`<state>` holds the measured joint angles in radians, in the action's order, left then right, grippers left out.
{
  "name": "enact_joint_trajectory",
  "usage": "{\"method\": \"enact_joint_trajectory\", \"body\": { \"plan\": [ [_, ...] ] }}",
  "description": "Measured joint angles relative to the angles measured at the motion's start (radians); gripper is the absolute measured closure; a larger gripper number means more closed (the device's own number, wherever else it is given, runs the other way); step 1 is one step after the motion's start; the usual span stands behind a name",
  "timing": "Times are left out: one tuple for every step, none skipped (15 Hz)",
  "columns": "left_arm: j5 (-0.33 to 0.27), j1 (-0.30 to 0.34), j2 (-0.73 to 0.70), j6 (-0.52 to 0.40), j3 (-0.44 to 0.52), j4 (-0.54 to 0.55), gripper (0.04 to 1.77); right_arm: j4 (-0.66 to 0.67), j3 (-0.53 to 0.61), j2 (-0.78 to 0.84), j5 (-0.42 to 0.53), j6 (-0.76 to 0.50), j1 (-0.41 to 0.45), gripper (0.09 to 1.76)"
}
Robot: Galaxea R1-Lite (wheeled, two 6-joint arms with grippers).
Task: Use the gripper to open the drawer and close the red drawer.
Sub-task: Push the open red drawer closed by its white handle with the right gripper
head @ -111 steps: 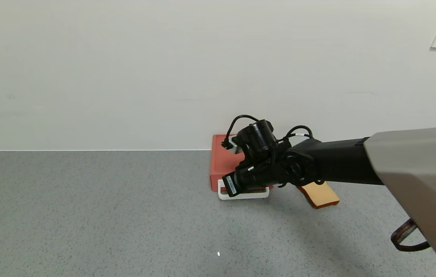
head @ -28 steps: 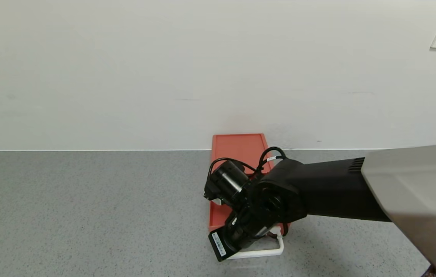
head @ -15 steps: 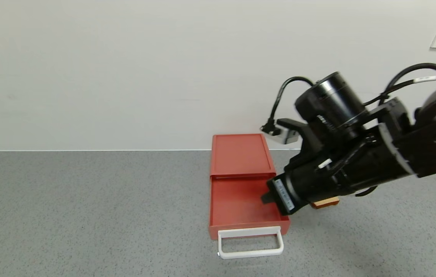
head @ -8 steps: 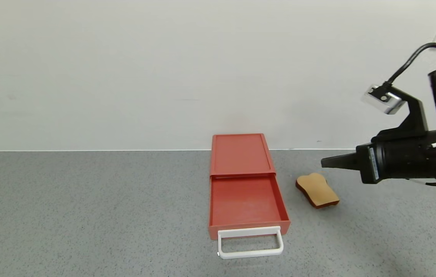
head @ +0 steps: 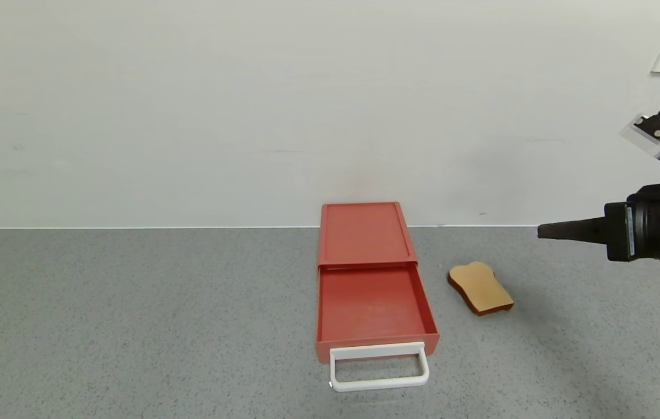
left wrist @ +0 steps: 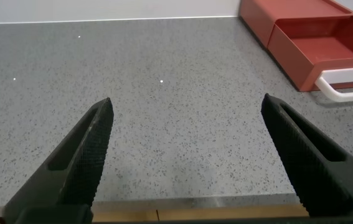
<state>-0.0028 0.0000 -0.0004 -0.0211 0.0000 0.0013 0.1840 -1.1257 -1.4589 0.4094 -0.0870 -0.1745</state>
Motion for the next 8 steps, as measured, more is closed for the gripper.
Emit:
{"method": "enact_joint_trajectory", "body": {
  "plan": [
    [0.000,0.000,0.000,0.000,0.000,0.000,0.09,0.000,0.000,0.001,0.000,0.000,0.004,1.73],
    [0.000,0.000,0.000,0.000,0.000,0.000,0.09,0.000,0.001,0.002,0.000,0.000,0.005,1.73],
    [0.000,0.000,0.000,0.000,0.000,0.000,0.09,0.000,0.001,0.002,0.000,0.000,0.007,1.73],
    [0.000,0.000,0.000,0.000,0.000,0.000,0.09,0.000,0.001,0.003,-0.001,0.000,0.008,1.73],
    [0.000,0.000,0.000,0.000,0.000,0.000,0.09,0.000,0.001,0.004,-0.001,0.000,0.008,1.73],
    [0.000,0.000,0.000,0.000,0.000,0.000,0.09,0.000,0.000,0.004,-0.001,-0.001,0.005,1.73],
    [0.000,0.000,0.000,0.001,0.000,0.000,0.09,0.003,0.000,0.003,-0.001,-0.002,-0.001,1.73],
    [0.000,0.000,0.000,0.001,0.000,0.000,0.09,0.008,0.001,0.000,-0.002,-0.003,-0.010,1.73]
  ]
}}
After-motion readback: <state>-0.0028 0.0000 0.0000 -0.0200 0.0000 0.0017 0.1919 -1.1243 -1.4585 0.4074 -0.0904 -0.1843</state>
